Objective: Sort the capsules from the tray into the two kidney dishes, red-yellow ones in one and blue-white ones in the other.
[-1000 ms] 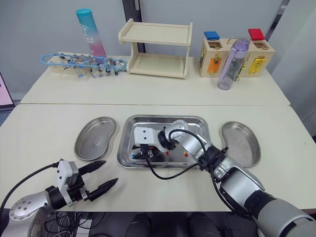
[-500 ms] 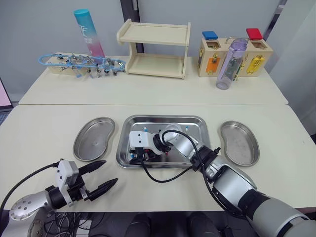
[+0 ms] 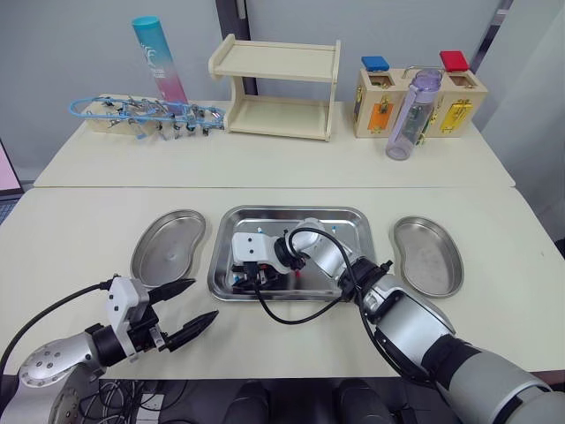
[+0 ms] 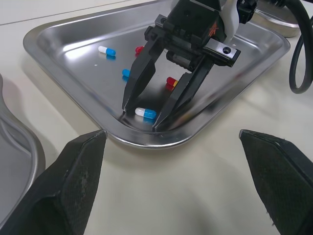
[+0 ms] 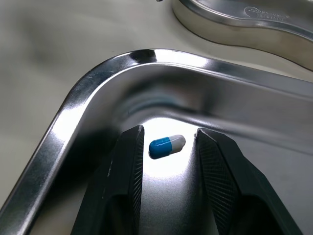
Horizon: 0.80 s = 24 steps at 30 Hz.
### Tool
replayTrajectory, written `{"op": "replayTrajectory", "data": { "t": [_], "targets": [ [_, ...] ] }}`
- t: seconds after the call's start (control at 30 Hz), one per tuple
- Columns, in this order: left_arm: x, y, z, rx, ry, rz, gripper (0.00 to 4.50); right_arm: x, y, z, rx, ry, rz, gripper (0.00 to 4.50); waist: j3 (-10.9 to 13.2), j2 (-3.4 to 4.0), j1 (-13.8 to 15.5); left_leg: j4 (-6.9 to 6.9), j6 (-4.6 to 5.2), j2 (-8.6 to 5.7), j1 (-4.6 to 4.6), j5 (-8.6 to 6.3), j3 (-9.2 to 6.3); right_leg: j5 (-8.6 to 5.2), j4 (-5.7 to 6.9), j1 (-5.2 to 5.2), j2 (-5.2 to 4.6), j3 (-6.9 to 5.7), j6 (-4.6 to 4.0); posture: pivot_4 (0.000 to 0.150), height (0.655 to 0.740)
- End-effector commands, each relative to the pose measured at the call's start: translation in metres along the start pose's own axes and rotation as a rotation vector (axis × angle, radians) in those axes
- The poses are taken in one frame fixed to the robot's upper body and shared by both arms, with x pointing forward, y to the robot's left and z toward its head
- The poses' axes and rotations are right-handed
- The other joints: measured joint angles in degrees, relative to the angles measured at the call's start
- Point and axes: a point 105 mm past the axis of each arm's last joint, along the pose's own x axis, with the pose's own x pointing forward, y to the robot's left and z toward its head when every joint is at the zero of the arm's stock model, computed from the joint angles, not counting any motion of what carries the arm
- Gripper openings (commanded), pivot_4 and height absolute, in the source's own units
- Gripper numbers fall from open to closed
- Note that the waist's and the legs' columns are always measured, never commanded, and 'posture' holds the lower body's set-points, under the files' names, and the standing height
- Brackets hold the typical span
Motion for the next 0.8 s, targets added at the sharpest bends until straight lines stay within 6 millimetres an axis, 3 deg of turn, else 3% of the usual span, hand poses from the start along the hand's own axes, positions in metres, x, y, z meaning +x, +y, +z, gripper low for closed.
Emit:
{"op": "replayTrajectory", "data": {
  "t": [0.03,0.1,0.27,0.43,0.8],
  "targets": [
    [0.001,0.000,0.013,0.026,-0.015,-0.003,4.50,0.000,-0.002,0.004,-0.027,0.004,0.005,1.91,0.00,0.00,0.01,0.00,0.00,0.00,0.00,0.00,0.00,0.00,0.00,0.00,0.00,0.00,0.00,0.150,0.7400],
    [0.001,0.001,0.014,0.022,-0.015,0.001,4.50,0.001,-0.001,0.004,-0.029,0.006,0.004,1.91,0.00,0.00,0.01,0.00,0.00,0.00,0.00,0.00,0.00,0.00,0.00,0.00,0.00,0.00,0.00,0.150,0.7400],
    [0.002,0.003,0.018,0.019,-0.009,-0.001,4.50,-0.001,-0.002,0.006,-0.035,-0.002,0.005,0.83,0.00,0.00,0.01,0.00,0.00,0.01,0.01,0.00,-0.01,0.00,0.04,0.00,0.02,0.00,0.00,0.150,0.7400],
    [0.010,0.004,0.029,0.030,-0.008,-0.011,4.50,-0.003,-0.004,0.013,-0.044,-0.028,0.003,0.02,-0.01,-0.01,0.10,0.00,-0.02,0.00,0.00,0.01,-0.01,0.00,0.04,0.00,0.02,0.00,0.00,0.150,0.7400],
    [0.018,-0.004,0.050,0.050,0.005,-0.039,4.50,-0.016,-0.006,0.032,-0.066,-0.102,0.001,0.02,0.00,0.01,0.05,-0.01,-0.04,0.02,-0.02,0.02,-0.02,0.00,0.06,-0.01,0.03,0.00,0.00,0.150,0.7400]
  ]
}}
